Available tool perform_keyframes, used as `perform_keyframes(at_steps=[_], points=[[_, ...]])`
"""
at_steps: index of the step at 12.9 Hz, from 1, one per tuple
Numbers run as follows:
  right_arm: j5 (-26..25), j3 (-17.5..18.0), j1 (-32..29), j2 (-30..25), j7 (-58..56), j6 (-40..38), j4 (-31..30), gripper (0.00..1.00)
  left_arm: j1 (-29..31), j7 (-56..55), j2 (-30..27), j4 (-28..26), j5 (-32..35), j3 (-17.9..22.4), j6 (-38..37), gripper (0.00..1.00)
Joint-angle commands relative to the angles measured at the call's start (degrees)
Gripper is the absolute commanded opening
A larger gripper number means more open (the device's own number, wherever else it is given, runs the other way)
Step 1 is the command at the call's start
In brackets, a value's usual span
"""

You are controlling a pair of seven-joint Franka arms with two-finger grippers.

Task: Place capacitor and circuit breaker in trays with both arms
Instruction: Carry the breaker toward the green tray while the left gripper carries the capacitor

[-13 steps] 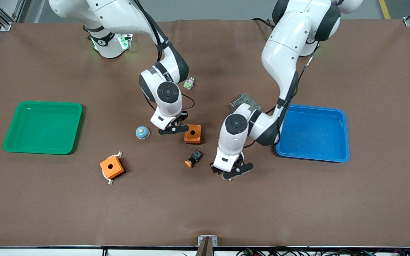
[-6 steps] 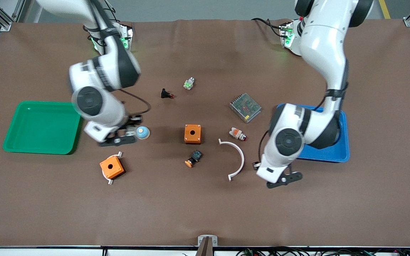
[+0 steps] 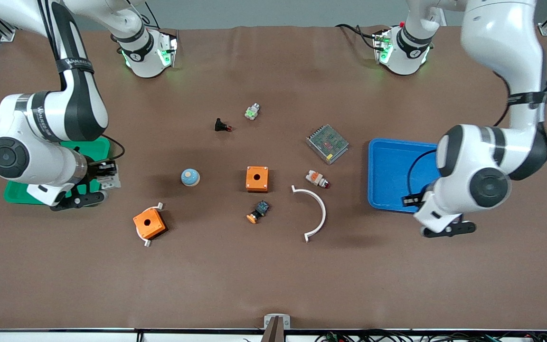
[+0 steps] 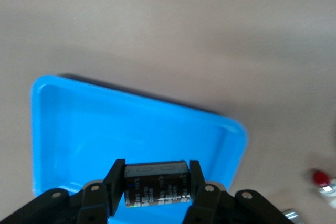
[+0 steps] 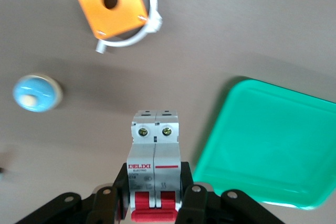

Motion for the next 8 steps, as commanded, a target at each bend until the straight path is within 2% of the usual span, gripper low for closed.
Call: perform_keyframes(at_steps=[1,4,7,8], points=[[-3.85,0.9,-1.14,-2.95,-0.34,-0.05,-3.45,0.03,4.45,3.37,-1.68,-5.84,-0.84,-0.79,0.56,0.0],[-4.03,0.9,-5.96,-3.56,-4.28,2.3,-6.34,0.03,4.91,5.31,-0.45,-10.75,-1.72,-0.96,4.14,0.0],[-4.11,0.9,-12.64,-8.74,-12.54,13.71,-18.01,0.03,4.9,5.31,0.08,-20.15,-3.66,-2.36,17.13,0.01],[-4.03,0.9,-14.58,-9.62,-15.52,16.27,-20.75,0.03,4.9,5.23,0.51,-21.31,-3.75,-2.72,19.26,0.01]])
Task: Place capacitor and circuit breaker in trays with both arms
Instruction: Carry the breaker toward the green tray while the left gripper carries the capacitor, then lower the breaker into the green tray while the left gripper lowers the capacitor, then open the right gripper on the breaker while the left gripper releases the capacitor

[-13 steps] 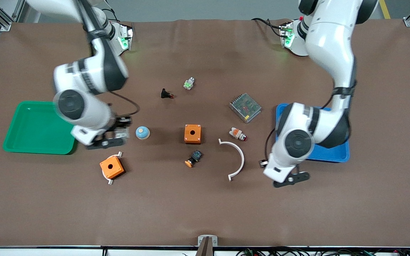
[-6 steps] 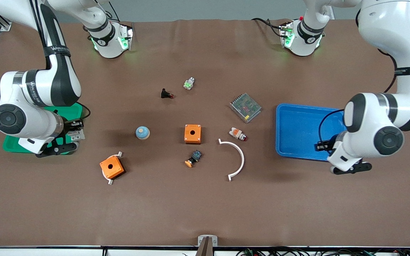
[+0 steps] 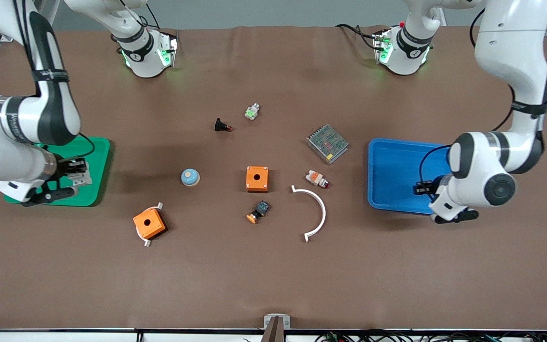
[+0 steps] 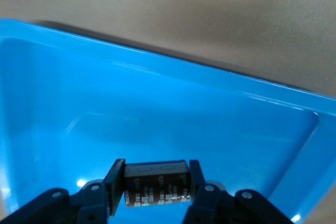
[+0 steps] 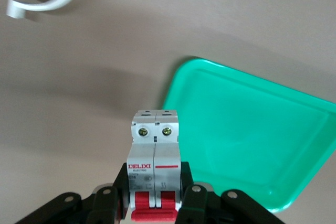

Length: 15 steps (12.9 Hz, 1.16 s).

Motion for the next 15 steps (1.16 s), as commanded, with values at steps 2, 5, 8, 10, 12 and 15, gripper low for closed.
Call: perform_keyframes(at_steps=[2,5,8,10,12,15], points=[[-1.27,1.21,-8.0,-5.48,-8.78,7.88,-11.57,0.04,-0.35,0.49,0.72,-4.48,-1.01,-0.53,5.52,0.12],[-1.27,1.21,-12.84,-5.13,-13.45,16.31,-16.32,0.04,-0.88,0.75,1.0,-3.87,-0.66,-0.44,5.96,0.63],[-1.27,1.21,-14.69,-2.4,-13.46,19.31,-16.41,0.04,-0.88,0.49,-2.16,-1.33,-0.31,-0.44,3.86,1.0],[-1.1,1.3,-15.75,-0.56,-13.46,20.71,-16.41,0.06,-0.88,0.49,-5.4,0.08,0.91,-0.44,2.8,1.0],[-0.83,1.38,-15.67,0.67,-13.28,21.69,-16.33,0.06,-0.62,0.32,-9.45,2.18,6.18,-0.44,2.71,1.0],[-0.66,1.47,-15.67,2.78,-13.28,23.44,-16.33,0.08,0.61,3.11,-15.34,4.21,6.55,-0.18,2.36,1.0]])
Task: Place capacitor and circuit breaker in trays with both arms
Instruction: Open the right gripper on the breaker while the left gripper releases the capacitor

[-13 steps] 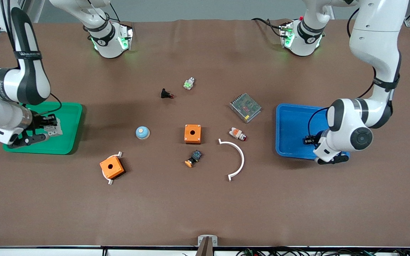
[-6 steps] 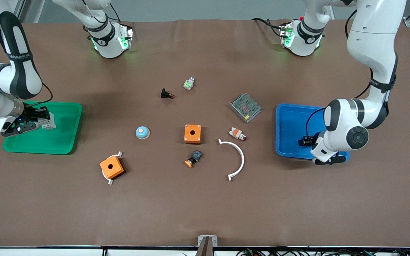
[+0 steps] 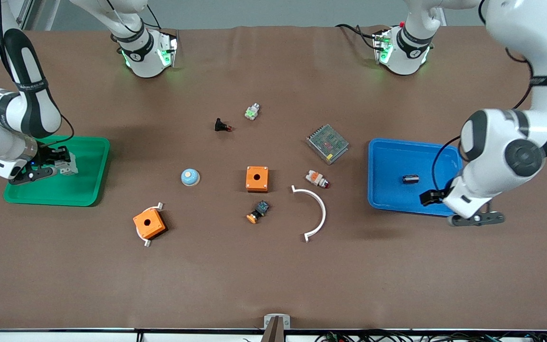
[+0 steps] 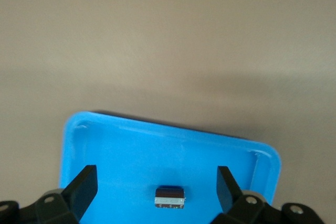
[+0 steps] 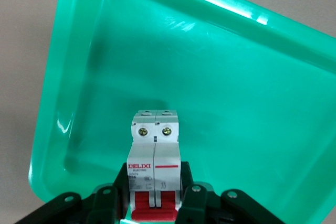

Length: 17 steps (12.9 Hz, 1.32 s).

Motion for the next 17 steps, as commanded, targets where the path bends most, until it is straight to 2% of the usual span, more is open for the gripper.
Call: perform_keyframes(at_steps=[1,3,4,5,6,7,9,11,14,17], points=[[-0.54,1.15,-1.32,1.13,-0.08,1.17,0.0,0.09,1.1,4.24,-4.77,1.61,0.93,0.3,-2.77,1.0],[-0.19,1.24,-1.23,1.48,-0.08,1.17,0.26,0.1,1.37,5.22,-5.13,8.26,1.36,0.48,-9.25,1.0],[-0.1,1.24,-1.14,1.75,-0.08,1.17,0.26,0.14,1.45,7.14,-4.87,12.57,1.98,0.48,-13.55,1.0],[0.51,1.24,-0.97,2.18,0.0,1.08,0.44,0.36,1.54,9.42,-5.04,14.96,2.16,0.48,-15.51,1.0],[0.86,1.24,-0.97,2.19,-0.08,1.08,0.53,0.82,2.32,10.66,-5.3,16.55,2.33,0.48,-16.4,1.0],[0.87,1.33,-1.14,2.1,-0.35,0.73,0.53,1.0,2.51,11.02,-5.56,17.61,2.25,0.48,-17.62,1.0],[0.95,1.33,-1.32,1.58,-3.06,-0.32,0.79,1.0,3.12,14.08,-6.62,19.64,2.16,0.48,-19.82,1.0],[1.04,1.42,-1.32,0.52,-4.13,-6.09,3.85,1.0,5.05,15.5,-8.45,19.47,2.07,0.39,-21.32,1.0],[10.33,1.42,-0.97,-1.85,-8.5,-20.58,12.45,1.0,6.99,16.56,-11.18,17.37,2.07,-0.05,-23.18,1.0],[13.34,1.42,0.17,-2.12,-7.91,-32.55,22.3,1.0,7.17,17.35,-14.87,12.72,1.9,-0.05,-20.73,1.0]])
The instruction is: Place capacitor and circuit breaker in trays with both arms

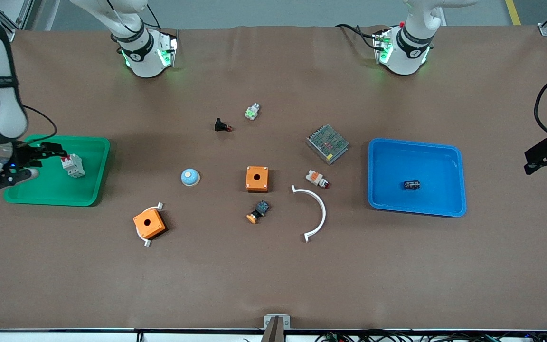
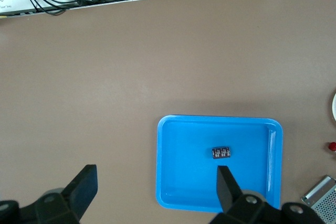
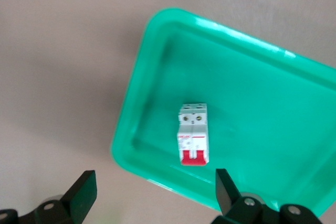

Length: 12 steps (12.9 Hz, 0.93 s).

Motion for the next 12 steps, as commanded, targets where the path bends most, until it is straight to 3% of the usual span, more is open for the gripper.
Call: perform_keyframes(at_steps=[1,5,10,12], points=[[3.87,0.52,0.28,-0.12,-0.78,-8.5,7.69,1.0,0.2,0.94,-4.97,-6.34,0.44,-0.51,2.89,1.0],[4.85,0.52,4.4,-1.08,11.74,-18.27,16.5,1.0,0.91,-0.02,-4.73,-5.49,0.44,-0.51,3.69,1.0],[3.18,0.52,7.66,-8.81,20.27,-18.11,16.59,1.0,0.2,-3.98,-2.17,-0.56,0.0,-0.6,4.13,1.0],[-0.67,0.52,10.19,-11.53,25.21,-18.11,16.86,1.0,0.12,-3.54,-2.17,-0.56,0.0,-0.69,4.13,1.0]])
